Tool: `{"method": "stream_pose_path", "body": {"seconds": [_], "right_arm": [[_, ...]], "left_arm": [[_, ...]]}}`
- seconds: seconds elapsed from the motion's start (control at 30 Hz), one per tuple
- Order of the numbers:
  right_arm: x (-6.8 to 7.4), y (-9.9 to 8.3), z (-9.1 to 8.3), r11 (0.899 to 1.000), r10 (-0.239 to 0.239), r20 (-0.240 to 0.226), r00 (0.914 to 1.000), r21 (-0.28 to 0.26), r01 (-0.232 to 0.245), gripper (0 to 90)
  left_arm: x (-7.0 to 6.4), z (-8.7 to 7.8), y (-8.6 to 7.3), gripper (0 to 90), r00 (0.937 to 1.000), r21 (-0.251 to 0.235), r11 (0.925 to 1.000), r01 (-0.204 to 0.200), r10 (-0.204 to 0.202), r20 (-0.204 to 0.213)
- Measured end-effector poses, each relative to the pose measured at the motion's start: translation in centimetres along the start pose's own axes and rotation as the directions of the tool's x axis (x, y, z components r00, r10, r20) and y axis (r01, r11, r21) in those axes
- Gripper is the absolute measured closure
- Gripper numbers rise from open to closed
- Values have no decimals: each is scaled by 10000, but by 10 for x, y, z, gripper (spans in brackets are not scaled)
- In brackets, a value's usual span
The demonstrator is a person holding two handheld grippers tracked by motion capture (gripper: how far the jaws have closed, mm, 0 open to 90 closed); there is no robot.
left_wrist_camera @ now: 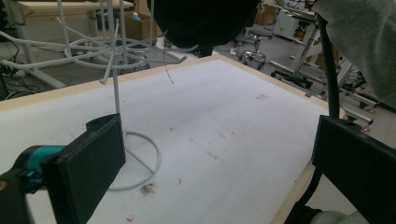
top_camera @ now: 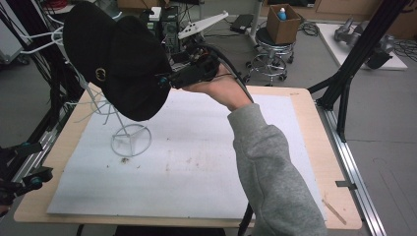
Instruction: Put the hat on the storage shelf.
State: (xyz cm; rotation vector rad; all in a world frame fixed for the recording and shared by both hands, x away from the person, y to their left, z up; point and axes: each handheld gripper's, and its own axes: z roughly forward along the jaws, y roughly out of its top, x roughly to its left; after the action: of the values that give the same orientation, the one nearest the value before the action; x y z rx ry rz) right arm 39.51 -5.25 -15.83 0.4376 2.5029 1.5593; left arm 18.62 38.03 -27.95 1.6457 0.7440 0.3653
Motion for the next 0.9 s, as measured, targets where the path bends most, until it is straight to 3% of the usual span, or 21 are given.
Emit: {"method": "stream_pose_path", "body": {"seconds": [0.17, 0.5, 0.77, 0.9], "right_arm": [[3, -7, -11, 9998, -158, 329, 9993, -102, 161, 103], [9, -31, -41, 9994, 232, 994, 9948, -293, -204, 103], [14, -63, -65, 9983, 444, 1558, 9868, -434, -381, 103], [17, -81, -78, 9969, 633, 1910, 9796, -571, -533, 103]], "left_arm": [[3, 2, 3, 30, 10000, -31, 10000, 4, -4, 100], [10, 19, 8, 30, 9995, -29, 10000, -32, 33, 328], [14, 34, 12, 31, 9981, -22, 9999, -130, 131, 606], [18, 40, 13, 31, 9986, 20, 9999, -137, 136, 519]]}}
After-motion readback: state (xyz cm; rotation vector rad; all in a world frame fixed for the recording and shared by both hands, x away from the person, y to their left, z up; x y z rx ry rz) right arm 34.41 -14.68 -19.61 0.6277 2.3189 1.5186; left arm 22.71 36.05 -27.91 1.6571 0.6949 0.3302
